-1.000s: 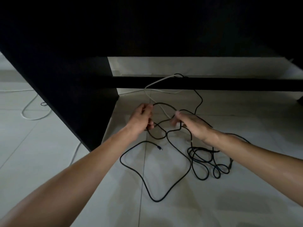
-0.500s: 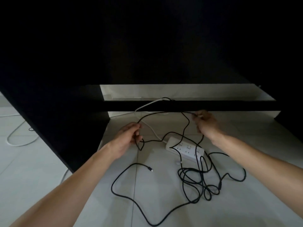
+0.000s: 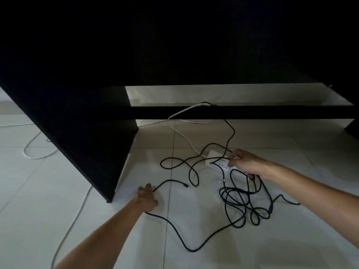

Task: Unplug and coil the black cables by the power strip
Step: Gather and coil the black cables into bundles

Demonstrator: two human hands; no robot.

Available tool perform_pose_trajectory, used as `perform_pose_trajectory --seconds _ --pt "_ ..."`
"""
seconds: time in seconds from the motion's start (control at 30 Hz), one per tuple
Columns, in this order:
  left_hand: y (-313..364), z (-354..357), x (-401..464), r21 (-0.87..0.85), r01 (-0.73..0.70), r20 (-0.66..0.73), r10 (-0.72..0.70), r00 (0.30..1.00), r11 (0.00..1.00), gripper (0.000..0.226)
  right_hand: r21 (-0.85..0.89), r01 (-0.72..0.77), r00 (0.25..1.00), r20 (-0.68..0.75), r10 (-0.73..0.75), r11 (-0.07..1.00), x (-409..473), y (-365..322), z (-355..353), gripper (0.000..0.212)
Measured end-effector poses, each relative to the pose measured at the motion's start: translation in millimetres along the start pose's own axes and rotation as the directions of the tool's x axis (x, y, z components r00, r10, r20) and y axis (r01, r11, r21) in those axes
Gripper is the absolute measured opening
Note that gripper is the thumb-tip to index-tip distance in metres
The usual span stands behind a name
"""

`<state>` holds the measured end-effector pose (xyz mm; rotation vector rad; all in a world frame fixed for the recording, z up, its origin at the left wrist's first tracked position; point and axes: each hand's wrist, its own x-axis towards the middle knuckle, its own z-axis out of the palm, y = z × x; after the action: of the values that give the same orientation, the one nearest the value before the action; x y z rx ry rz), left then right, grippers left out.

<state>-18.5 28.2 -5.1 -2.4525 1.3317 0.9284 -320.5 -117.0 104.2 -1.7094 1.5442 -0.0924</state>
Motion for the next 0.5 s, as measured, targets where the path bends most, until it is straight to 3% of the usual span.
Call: perform_pose_trajectory --seconds 0.1,0.17,0.3,0.37,0.5 --pt "-4.2 -1.8 5.0 -0.034 0.006 -0.012 -0.006 1.0 0.999 0.05 -0.08 -0.001 0.998 0.063 0.006 0.997 -1.7 -4.7 3.7 0.025" --pt "1.4 -17.8 4.0 -0.204 -0.065 -0.071 0.051 0.996 0.977 0.036 -0.077 0.021 0.995 0.101 -0.013 0.997 -3.7 -11.2 4.7 0.029" --pt "29.0 -63.1 -17.3 -0.547 -0.323 -0.384 0.111 0.916 0.773 0.025 -0.06 0.055 0.986 0.161 -0.044 0.997 -7.4 -28.6 7.3 0.033" --pt "48.2 -85.0 -35.0 -0.613 -0.434 -0.485 0.119 0.866 0.66 0.023 -0.061 0.093 0.988 0.129 -0.085 0.994 -8.5 -40.7 8.9 0.04" --pt "86.5 -121.3 -70.8 -0.611 -0.602 -0.547 0.275 0.79 0.514 0.024 0.052 0.375 0.926 0.022 -0.376 0.926 -11.7 -70.9 8.7 0.053"
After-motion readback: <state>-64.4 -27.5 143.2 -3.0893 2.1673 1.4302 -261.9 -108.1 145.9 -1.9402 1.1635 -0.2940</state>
